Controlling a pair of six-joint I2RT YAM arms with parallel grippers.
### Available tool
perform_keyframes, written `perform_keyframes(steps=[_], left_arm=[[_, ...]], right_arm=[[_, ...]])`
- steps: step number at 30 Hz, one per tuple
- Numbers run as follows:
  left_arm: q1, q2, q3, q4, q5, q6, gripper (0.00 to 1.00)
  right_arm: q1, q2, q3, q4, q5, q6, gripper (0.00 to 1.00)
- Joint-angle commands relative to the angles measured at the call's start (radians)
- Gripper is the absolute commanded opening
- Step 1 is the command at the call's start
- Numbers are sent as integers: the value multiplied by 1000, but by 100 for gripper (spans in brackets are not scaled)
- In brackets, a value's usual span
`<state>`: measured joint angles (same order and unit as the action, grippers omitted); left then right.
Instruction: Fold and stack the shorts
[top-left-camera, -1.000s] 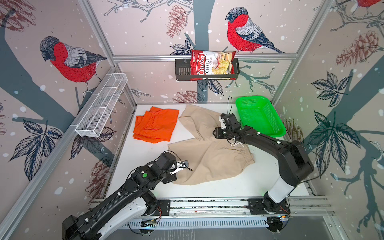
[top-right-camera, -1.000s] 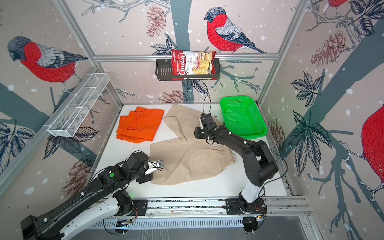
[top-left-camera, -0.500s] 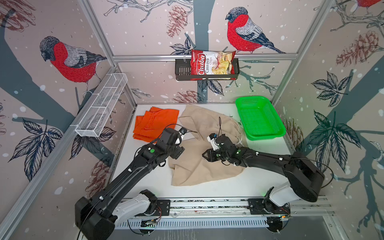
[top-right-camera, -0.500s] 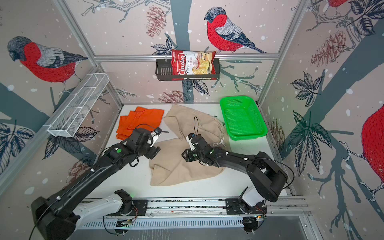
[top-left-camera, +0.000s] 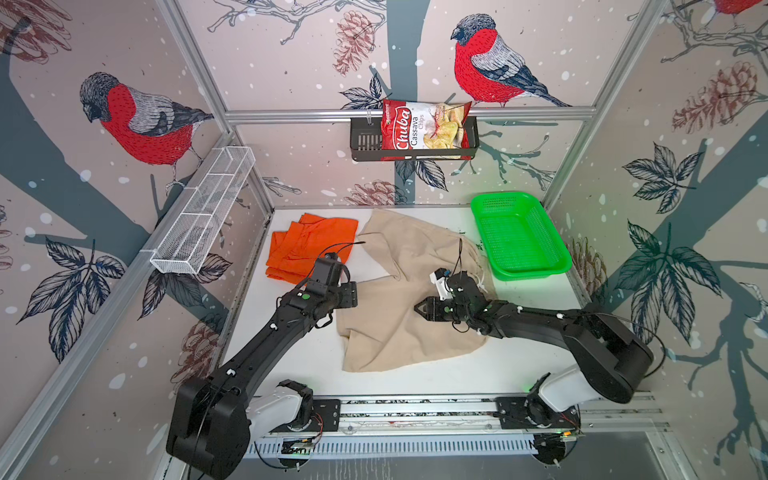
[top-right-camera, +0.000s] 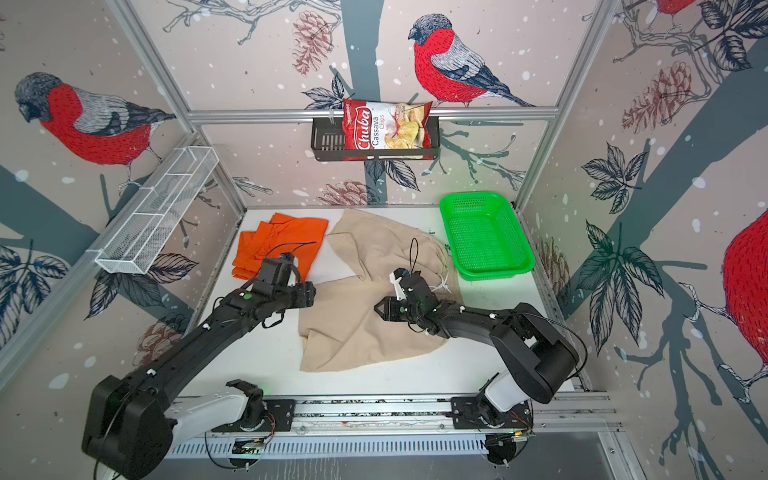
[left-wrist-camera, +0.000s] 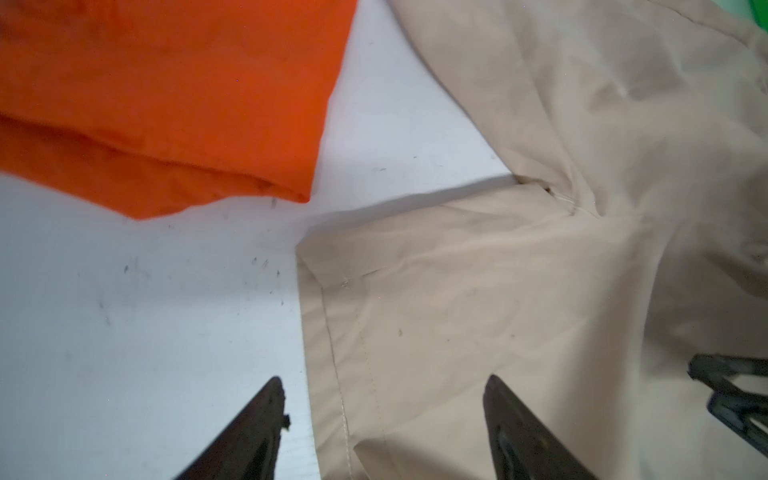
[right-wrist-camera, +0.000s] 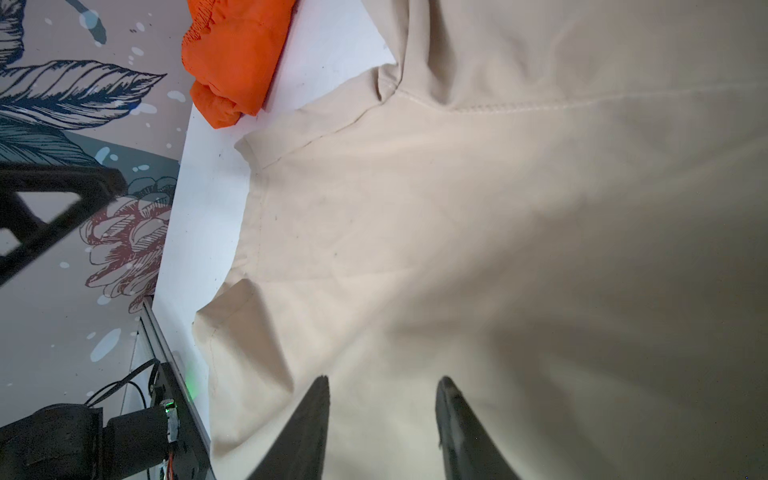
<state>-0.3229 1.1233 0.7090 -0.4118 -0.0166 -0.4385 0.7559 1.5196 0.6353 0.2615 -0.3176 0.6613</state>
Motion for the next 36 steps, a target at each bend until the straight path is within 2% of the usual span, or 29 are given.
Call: perform_keyframes(steps=[1, 6, 10, 17, 30, 36], left_arm=[[61, -19, -86, 187, 87, -176, 70], [148, 16, -207, 357, 134, -261, 60], [156, 62, -258, 462, 171, -314, 54], [158, 157, -242, 493, 216, -271, 44], [158, 238, -213, 505, 174, -204, 42], [158, 278, -217, 550, 207, -206, 37]], right_arm=[[-4, 14, 21, 44, 1, -1, 44], [-5, 78, 69, 54, 23, -26, 43], [-6, 135, 101, 63, 16, -27, 43], [-7, 182, 94, 83, 9, -19, 43], [-10, 192, 69, 93, 8, -5, 43], [-9, 191, 61, 92, 6, -3, 43]])
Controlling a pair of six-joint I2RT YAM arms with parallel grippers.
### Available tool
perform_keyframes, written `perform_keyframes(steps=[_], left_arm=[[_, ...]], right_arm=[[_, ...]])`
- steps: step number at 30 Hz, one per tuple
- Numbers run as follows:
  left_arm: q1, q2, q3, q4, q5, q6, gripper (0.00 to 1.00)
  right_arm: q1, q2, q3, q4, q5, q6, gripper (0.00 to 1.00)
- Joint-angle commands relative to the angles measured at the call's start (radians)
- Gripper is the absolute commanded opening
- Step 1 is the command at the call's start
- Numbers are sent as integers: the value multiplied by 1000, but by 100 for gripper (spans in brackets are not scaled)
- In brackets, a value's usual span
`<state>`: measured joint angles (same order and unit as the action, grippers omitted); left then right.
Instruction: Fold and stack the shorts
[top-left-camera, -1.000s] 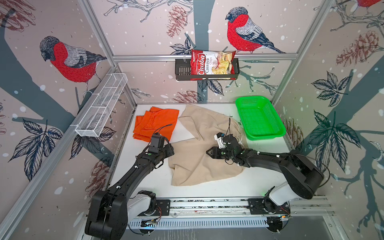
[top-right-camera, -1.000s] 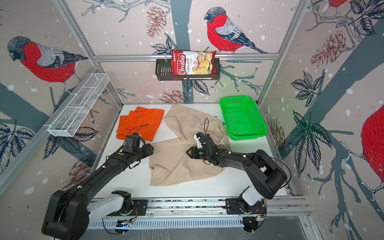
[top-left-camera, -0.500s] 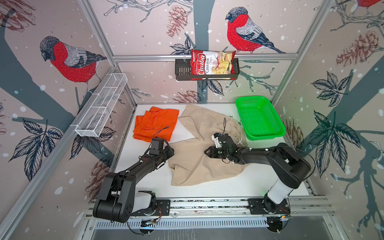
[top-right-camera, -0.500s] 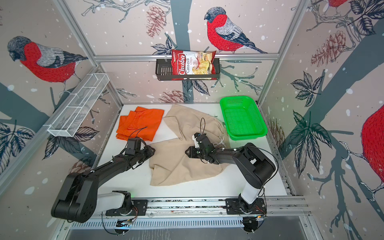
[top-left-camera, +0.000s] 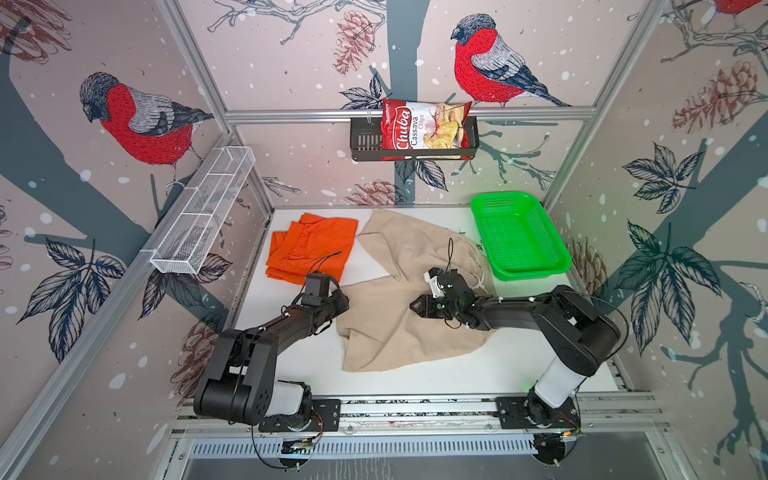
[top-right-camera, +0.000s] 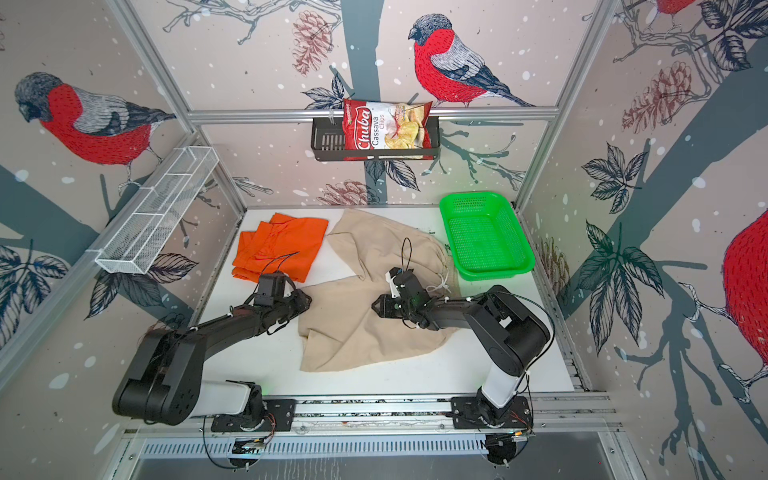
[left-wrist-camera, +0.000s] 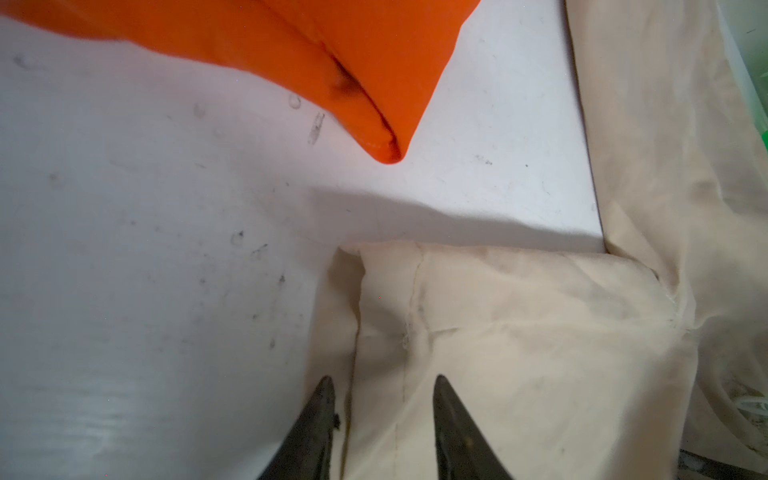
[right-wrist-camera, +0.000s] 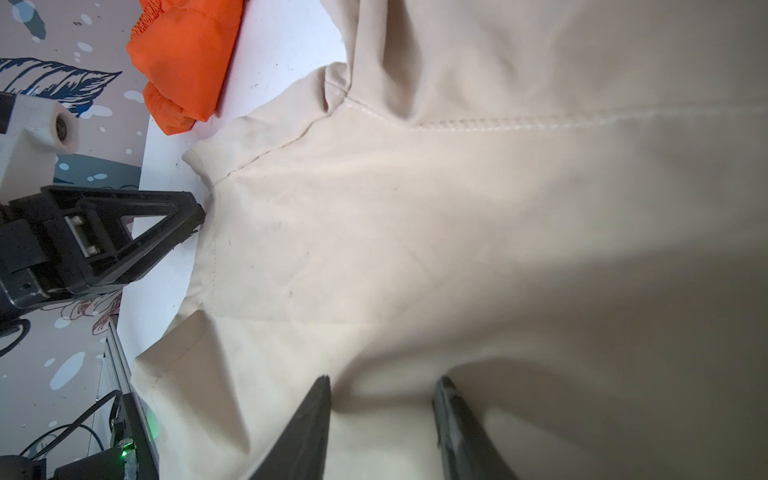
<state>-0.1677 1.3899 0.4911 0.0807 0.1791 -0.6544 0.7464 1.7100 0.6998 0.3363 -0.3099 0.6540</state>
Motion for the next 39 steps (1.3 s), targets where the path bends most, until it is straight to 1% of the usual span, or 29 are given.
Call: perform_keyframes(steps=[1, 4, 7, 15, 19, 23, 28, 33, 38, 39], left_arm=[[2, 16, 1, 64, 18, 8, 36], [3, 33, 2, 74, 29, 11, 32], [4, 35, 3, 86, 37, 12, 26], [2, 3, 9, 94, 40, 25, 0], [2, -32, 23, 87, 26, 44, 0], [2, -77, 43, 86, -17, 57, 0], [4, -101, 78, 94, -64, 86, 0], [9, -64, 110, 111, -115, 99, 0], [13, -8, 146, 34, -116, 117, 0], [13, -13, 140, 29, -120, 108, 5]], right_arm=[[1, 2, -4, 19, -2, 6, 43], [1, 4, -8, 22, -3, 9, 43], [1, 6, -8, 24, -3, 11, 43], [0, 12, -9, 29, -6, 16, 42], [2, 6, -21, 29, -5, 21, 42], [2, -8, -41, 32, 3, 24, 42], [0, -23, -56, 35, 14, 29, 42], [0, -30, -53, 34, 17, 30, 43], [1, -58, -48, 14, 33, 25, 44], [3, -66, -47, 12, 35, 22, 44]])
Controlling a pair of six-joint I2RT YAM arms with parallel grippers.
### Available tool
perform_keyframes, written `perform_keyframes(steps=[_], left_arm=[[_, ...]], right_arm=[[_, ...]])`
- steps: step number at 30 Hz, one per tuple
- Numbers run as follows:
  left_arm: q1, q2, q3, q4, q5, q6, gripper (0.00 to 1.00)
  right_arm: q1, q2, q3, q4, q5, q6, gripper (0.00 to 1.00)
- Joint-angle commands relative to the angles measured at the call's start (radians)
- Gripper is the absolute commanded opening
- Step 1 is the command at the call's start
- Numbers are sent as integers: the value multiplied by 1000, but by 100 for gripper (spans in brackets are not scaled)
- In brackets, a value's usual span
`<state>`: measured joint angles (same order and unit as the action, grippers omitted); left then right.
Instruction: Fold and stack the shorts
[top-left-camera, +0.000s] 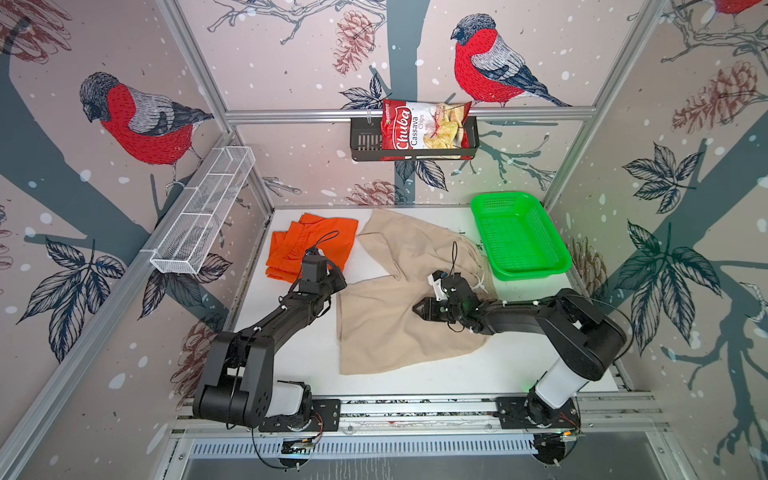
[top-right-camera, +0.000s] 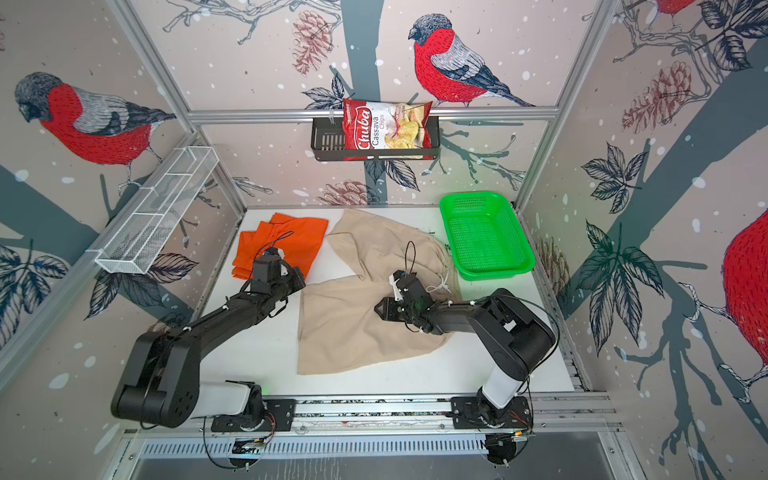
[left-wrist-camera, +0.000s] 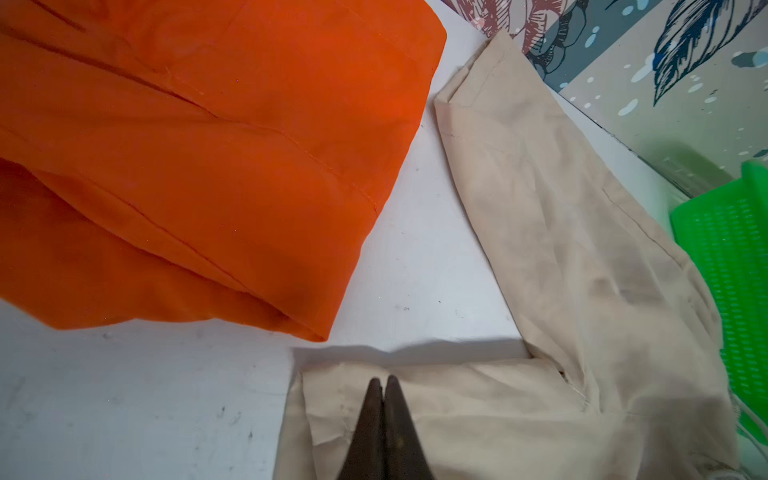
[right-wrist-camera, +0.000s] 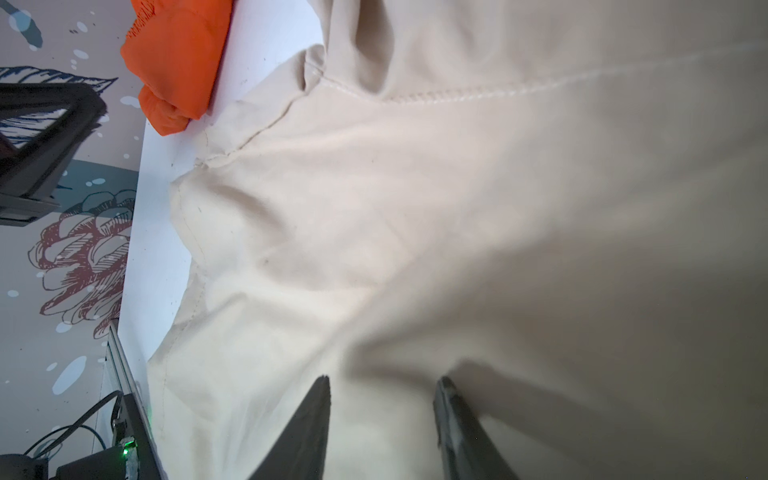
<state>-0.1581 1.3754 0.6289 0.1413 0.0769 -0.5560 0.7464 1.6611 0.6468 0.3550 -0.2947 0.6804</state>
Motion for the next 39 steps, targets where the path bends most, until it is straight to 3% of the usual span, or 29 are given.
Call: perform_keyframes(steps=[1, 5, 9, 28, 30, 35, 39], left_arm=[[3, -9, -10, -34, -12, -4, 12], [5, -35, -47, -51, 36, -41, 34], [5, -42, -88, -54, 43, -77, 45], [8, 100, -125, 145, 217, -154, 43], [8, 115, -120, 163, 213, -154, 40], [8, 98, -110, 202, 190, -107, 7], [8, -1, -134, 256, 162, -43, 0]], right_arm=[[5, -27, 10, -7, 23, -11, 44], [22, -43, 63, -33, 49, -59, 45], [27, -4, 135, -57, 53, -82, 45], [14, 131, 195, -66, 32, -47, 45], [12, 131, 189, -67, 34, -47, 45], [6, 129, 139, -56, 42, -36, 45], [5, 124, 73, -30, 54, -13, 45]])
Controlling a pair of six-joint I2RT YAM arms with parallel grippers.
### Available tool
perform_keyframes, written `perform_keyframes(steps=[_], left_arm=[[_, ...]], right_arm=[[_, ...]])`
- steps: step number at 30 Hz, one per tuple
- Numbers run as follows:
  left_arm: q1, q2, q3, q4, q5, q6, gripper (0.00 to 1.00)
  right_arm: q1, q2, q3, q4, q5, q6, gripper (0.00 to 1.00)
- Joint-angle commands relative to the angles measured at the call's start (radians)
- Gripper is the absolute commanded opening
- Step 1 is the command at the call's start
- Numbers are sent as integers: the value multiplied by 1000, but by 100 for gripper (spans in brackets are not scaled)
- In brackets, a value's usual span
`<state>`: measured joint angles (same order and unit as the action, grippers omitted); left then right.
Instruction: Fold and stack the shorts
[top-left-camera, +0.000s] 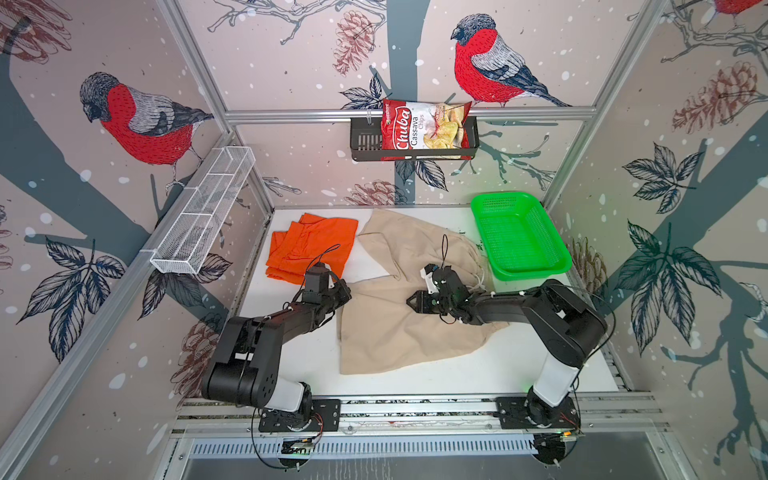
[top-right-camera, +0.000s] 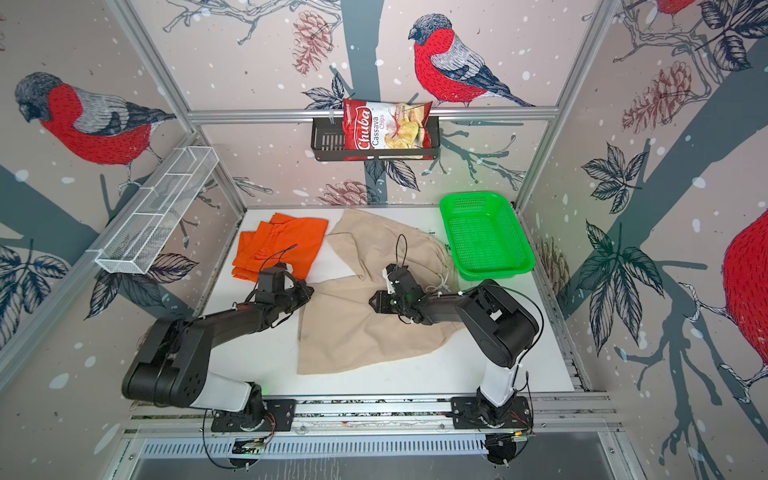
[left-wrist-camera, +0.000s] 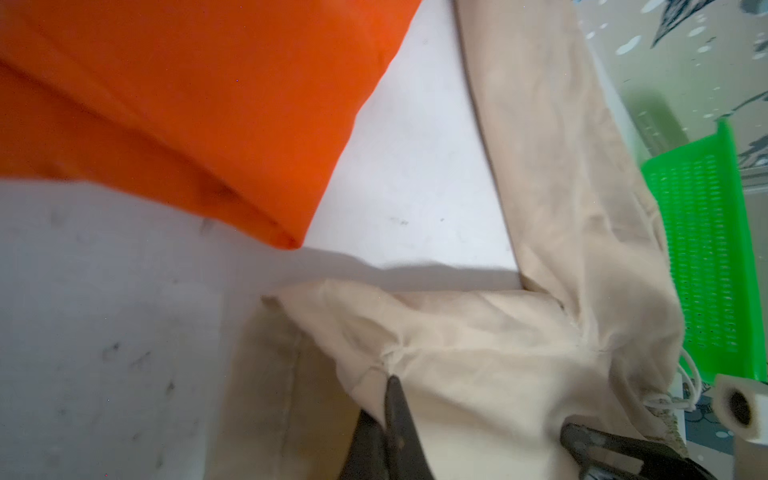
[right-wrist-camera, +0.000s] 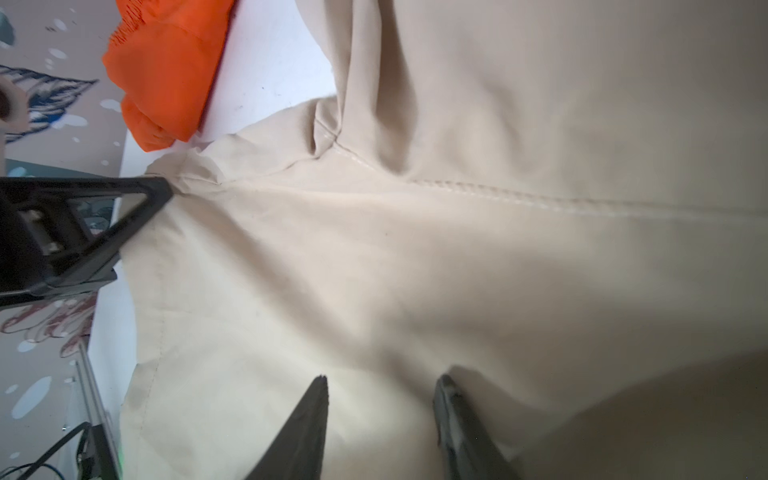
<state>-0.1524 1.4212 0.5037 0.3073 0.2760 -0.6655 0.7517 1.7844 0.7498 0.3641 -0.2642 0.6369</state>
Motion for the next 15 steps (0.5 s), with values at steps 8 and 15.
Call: perform_keyframes(steps=[8, 15], left_arm=[[2, -146, -39, 188, -170, 183, 0], [2, -70, -32, 303, -203, 188, 4]], right_arm=[[1, -3, -91, 19, 23, 75, 45], [6, -45, -63, 15, 49, 61, 48]])
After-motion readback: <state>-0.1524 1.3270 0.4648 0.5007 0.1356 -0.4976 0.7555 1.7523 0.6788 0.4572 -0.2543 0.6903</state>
